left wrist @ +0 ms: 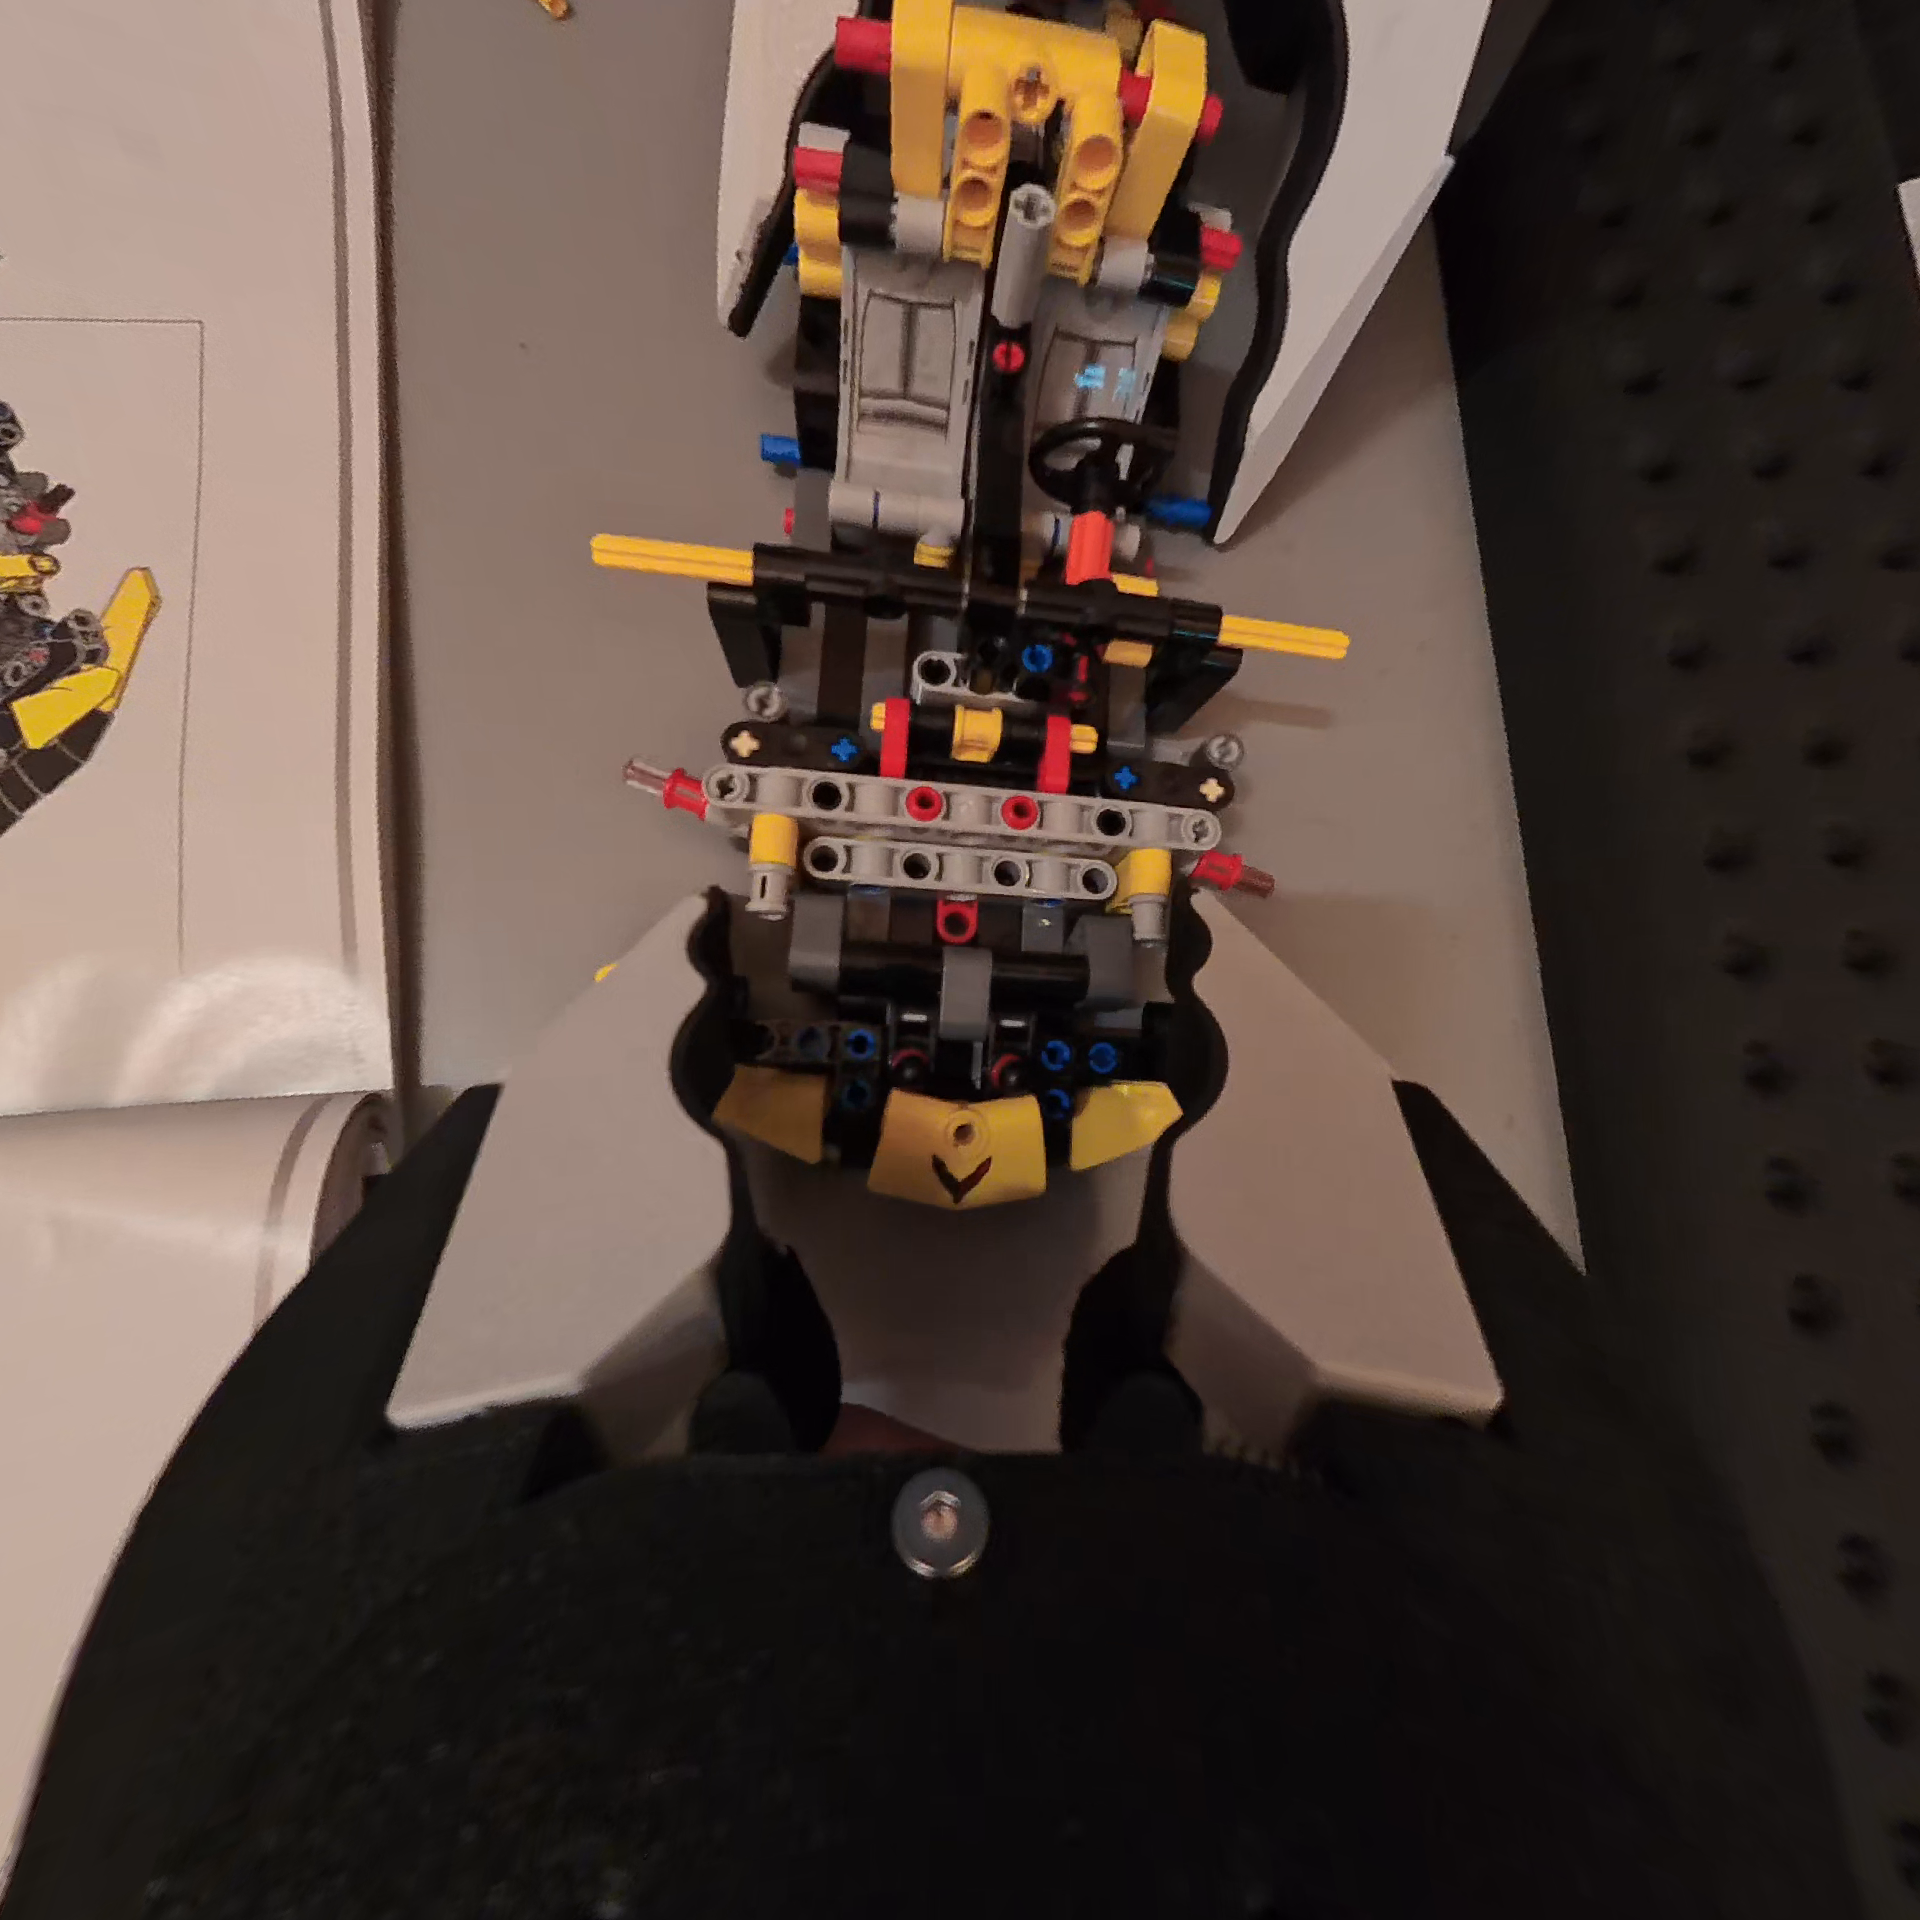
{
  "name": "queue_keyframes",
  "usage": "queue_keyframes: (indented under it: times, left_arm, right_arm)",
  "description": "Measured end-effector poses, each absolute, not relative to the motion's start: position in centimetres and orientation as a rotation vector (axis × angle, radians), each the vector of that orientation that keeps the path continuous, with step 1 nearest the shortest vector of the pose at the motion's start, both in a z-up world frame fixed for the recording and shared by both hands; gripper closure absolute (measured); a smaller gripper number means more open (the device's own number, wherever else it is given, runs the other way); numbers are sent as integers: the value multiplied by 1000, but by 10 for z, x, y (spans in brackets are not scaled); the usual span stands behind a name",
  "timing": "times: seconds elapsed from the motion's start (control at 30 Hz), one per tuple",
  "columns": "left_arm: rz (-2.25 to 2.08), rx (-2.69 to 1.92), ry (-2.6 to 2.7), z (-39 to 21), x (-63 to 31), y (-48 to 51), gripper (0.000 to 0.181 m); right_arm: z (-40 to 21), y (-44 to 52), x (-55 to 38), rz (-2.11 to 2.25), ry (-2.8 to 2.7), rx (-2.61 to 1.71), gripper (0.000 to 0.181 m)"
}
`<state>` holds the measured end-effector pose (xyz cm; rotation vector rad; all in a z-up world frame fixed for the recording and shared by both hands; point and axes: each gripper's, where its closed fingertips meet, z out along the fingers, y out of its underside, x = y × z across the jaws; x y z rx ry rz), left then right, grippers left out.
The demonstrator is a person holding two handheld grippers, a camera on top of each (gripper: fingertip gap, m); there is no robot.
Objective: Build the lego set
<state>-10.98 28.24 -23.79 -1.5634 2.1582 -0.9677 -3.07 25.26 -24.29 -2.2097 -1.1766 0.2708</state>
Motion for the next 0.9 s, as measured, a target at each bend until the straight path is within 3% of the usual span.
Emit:
queue_keyframes:
  times: [0.43, 0.9]
  left_arm:
    - [-899, -1554, 2193, -240, -110, 281, 101]
    - [-912, -1566, 2170, -239, -112, 280, 101]
  right_arm:
    - [-241, 255, -30, 256, -1184, -2146, 90]
    - [-223, 244, -32, 367, -1067, -2135, 78]
